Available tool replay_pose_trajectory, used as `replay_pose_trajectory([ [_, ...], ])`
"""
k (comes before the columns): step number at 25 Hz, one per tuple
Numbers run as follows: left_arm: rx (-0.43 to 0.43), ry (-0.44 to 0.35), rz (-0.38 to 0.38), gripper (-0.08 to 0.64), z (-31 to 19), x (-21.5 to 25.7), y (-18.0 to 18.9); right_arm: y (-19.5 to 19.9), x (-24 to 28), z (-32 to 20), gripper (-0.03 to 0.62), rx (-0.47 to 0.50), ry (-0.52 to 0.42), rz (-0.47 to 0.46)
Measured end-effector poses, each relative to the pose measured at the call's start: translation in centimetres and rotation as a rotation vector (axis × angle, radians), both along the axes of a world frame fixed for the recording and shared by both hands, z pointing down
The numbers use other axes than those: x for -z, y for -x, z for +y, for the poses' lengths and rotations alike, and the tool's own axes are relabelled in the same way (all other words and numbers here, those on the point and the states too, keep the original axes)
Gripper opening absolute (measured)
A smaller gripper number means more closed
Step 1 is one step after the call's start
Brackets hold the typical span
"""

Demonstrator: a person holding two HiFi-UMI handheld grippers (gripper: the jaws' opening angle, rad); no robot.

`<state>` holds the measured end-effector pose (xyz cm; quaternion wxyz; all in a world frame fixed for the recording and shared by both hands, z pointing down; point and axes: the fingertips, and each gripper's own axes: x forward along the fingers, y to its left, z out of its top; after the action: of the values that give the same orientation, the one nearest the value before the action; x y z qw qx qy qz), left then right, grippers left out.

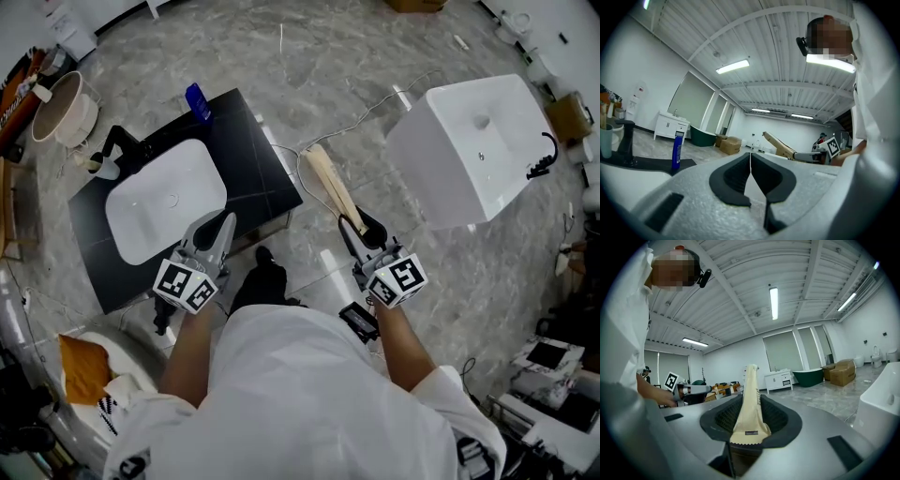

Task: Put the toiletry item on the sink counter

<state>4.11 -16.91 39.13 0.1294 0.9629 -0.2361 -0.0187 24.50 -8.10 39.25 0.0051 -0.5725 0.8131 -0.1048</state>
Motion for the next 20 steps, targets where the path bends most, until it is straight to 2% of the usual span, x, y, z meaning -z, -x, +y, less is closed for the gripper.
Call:
replay_pose_trajectory([
  [10, 0.074, 0.062, 0.024, 0.022, -8.7, -2.1, 1.8, 2.1, -0.9, -11.8, 0.123, 0.119, 0.05, 0.076],
  [16, 0.09, 0.098, 0.021, 0.021, -11.1, -4.8, 2.6, 4.3, -2.8, -17.5, 0.123, 0.202, 0.075, 0.142],
  [20, 0.133, 0.134, 0.015, 0.021, -12.5, -6.3, 3.1, 5.9, -3.9, -20.2, 0.123, 0.282, 0.079, 0.204],
])
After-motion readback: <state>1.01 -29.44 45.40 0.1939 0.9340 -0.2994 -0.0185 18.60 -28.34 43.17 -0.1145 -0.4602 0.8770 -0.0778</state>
